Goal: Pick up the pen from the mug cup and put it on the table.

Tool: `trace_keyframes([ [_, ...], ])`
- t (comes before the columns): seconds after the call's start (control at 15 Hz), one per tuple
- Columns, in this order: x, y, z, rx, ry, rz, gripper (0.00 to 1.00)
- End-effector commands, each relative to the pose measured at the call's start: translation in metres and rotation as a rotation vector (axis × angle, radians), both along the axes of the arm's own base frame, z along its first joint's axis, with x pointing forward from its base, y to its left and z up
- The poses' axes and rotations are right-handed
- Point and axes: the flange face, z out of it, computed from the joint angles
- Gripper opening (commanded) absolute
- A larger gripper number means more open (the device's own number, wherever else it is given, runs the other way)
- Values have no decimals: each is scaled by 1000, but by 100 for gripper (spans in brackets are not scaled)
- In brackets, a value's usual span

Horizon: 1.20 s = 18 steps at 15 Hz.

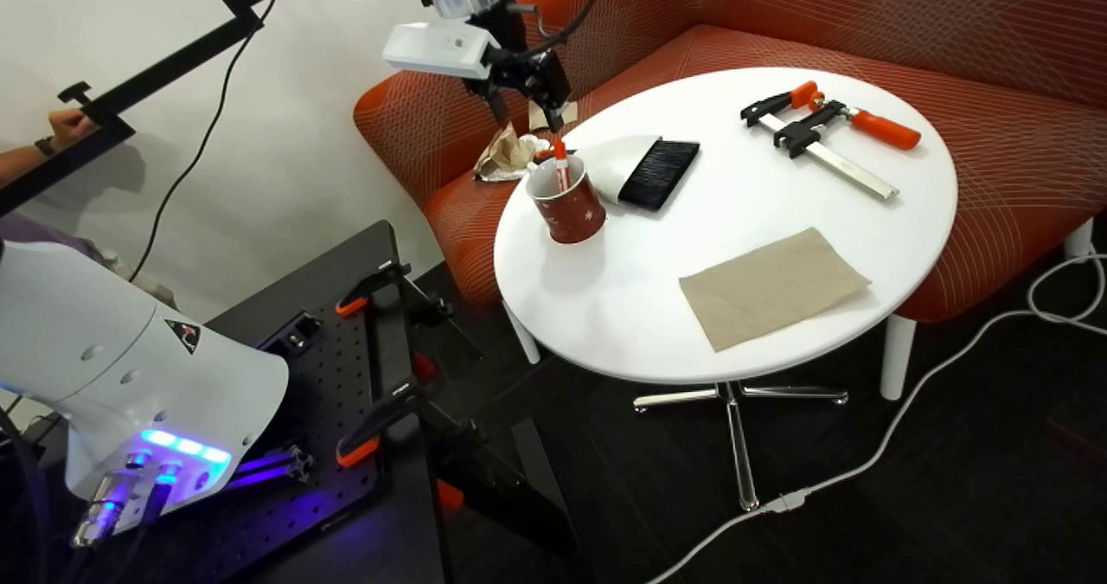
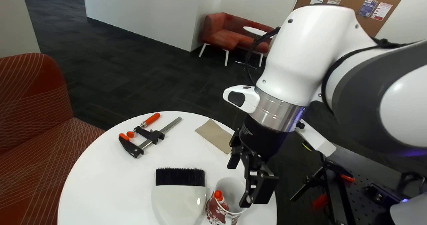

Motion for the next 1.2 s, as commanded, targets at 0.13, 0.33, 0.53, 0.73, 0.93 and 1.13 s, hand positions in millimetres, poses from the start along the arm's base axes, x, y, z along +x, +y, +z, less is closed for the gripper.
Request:
trace_keyframes([
  [0.13,12,7,-20,-12,-30,25,100],
  [0.33,15,12,-30,-24,-23,35,100],
  [0.53,19,16,-39,-37,-13,44,100],
  [0.73,22,21,-46,-47,-7,46,100],
  [0.93,25,24,-50,-50,-3,48,74],
  [1.13,27,25,-54,-50,-2,55,49],
])
